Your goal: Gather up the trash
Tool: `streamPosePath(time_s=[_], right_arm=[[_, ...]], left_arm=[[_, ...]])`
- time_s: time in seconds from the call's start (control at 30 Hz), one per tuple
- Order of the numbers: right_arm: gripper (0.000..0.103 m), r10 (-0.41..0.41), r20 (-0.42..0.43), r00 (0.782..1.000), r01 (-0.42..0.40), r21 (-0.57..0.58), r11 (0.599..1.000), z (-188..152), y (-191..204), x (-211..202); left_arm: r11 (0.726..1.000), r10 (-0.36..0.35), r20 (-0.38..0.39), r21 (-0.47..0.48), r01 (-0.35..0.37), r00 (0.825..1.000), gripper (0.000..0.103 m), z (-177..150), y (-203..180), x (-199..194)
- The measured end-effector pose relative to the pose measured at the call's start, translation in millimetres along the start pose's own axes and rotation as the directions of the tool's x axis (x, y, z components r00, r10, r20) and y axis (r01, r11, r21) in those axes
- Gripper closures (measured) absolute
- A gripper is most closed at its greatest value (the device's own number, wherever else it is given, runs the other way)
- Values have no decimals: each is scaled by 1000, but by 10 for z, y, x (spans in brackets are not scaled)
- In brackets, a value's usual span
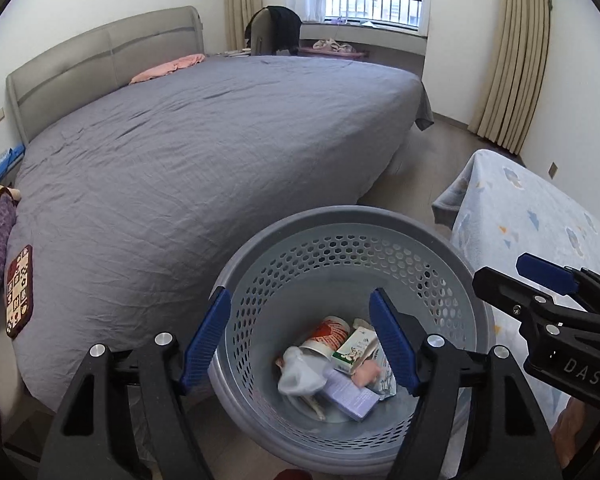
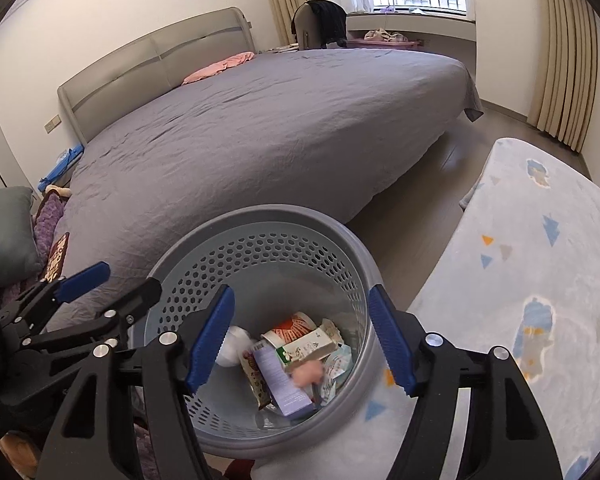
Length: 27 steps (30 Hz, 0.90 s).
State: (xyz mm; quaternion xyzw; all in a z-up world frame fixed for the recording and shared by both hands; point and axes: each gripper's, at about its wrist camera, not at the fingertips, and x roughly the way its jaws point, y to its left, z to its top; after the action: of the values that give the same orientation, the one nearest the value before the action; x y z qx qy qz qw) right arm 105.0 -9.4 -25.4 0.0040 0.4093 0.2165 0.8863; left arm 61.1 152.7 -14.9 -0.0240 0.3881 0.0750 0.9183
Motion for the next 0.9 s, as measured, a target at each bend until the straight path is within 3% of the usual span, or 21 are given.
streamPosePath(time_s=[0.1, 0.67, 0.9], right_arm=[[36, -9, 2, 1000, 8, 4, 1000, 10, -18, -15], [36, -37, -9, 999, 37, -2, 999, -7, -51, 24], [35, -49, -17, 999, 48, -8, 999, -13, -51, 46]], left_arm=[[1000, 0, -6, -8, 0, 1000, 32, 3, 10, 17], [999, 16, -3, -38, -16, 1000, 9, -5, 80, 39], [999, 23, -6, -49, -24, 1000, 9, -17, 105, 44]])
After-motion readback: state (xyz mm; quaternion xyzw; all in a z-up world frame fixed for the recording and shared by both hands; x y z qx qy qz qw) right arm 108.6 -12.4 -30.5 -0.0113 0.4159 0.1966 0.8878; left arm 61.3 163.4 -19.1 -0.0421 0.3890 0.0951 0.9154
